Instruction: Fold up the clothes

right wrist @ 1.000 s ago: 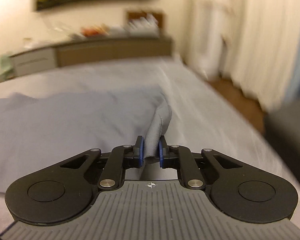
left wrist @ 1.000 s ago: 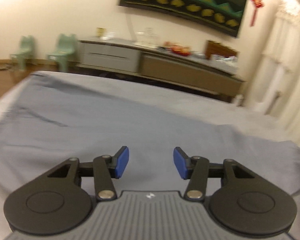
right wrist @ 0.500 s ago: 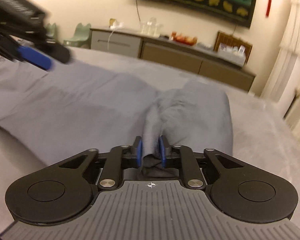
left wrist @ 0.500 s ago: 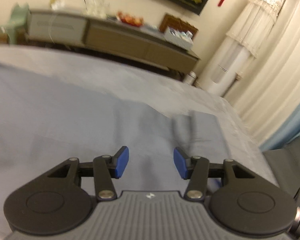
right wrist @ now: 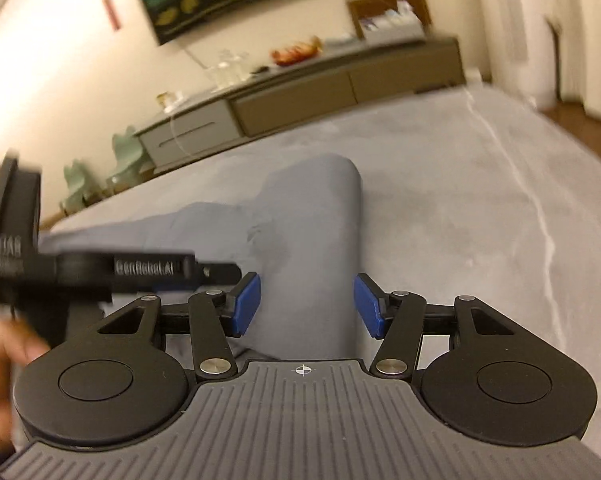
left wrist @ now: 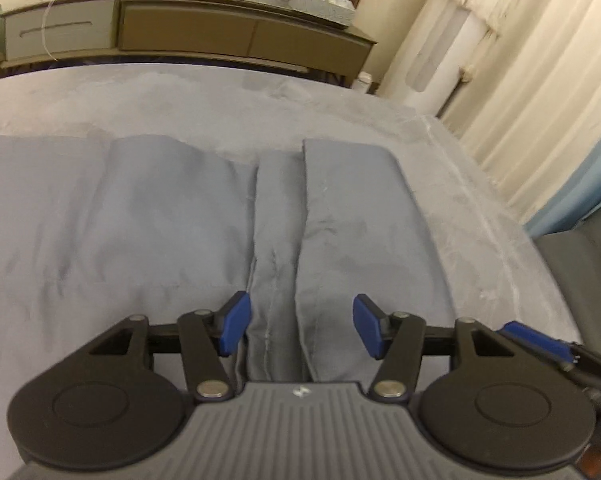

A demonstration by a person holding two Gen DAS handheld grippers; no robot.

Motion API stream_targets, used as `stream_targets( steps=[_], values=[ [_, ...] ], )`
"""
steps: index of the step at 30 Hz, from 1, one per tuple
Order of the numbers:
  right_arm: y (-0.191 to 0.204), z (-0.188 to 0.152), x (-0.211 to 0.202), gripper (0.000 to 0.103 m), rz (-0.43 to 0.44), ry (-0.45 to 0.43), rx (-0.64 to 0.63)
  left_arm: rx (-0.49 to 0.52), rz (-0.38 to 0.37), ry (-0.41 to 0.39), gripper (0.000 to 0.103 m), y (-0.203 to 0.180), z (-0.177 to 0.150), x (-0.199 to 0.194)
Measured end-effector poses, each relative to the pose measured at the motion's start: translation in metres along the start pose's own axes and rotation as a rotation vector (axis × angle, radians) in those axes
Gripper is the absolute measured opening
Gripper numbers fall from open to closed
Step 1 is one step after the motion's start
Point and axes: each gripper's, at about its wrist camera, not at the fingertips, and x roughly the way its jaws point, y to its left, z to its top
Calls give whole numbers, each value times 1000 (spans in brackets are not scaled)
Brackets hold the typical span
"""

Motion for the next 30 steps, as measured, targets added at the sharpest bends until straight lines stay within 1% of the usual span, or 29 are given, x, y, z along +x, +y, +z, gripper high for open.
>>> stream_targets(
  steps=[1,3,4,7,11,12,13,14,17,21,23,26,28,30],
  values=[
    [-3,1,-1,57,3,-2,17,-3,9,-2,54,-2,-2,0],
    [-6,4,-2,57,6,-11,44,15,13,-21,44,-7,-3,-4],
    [-6,6,-3,57,1,-21,47,23,9,-27,43,-10,-4,-6],
    [-10,3,-8,60,-6,-40,72,25,-9,-27,44,-15,-6,-7],
    [-13,2,-9,63,-6,-23,79,-16,-32,-21,45,-14,-11,-8],
    [-13,1,-8,63,-6,-15,75,-21,-35,-19,36,-15,-13,-8],
    [-13,0,-6,63,-7,-6,68,-23,-34,-17,23,-17,-15,-8],
    [-13,-1,-5,63,-11,-1,64,-20,-32,-18,3,-19,-18,-9],
    [-17,-4,-5,63,-28,4,67,-29,-21,-36,3,-21,-27,-20],
    [-23,-7,-1,63,-29,15,84,-141,-30,-73,3,-2,-39,-42],
    [-19,-9,3,63,-17,31,61,-195,-37,-89,2,9,-45,-53],
    [-8,-14,13,57,-3,66,5,-203,-15,-69,3,17,-52,-53],
    [3,-20,24,39,-12,102,-61,-199,9,-47,3,20,-53,-47],
    [9,-26,32,38,-39,122,-116,-173,40,-41,4,19,-56,-43]
  ],
)
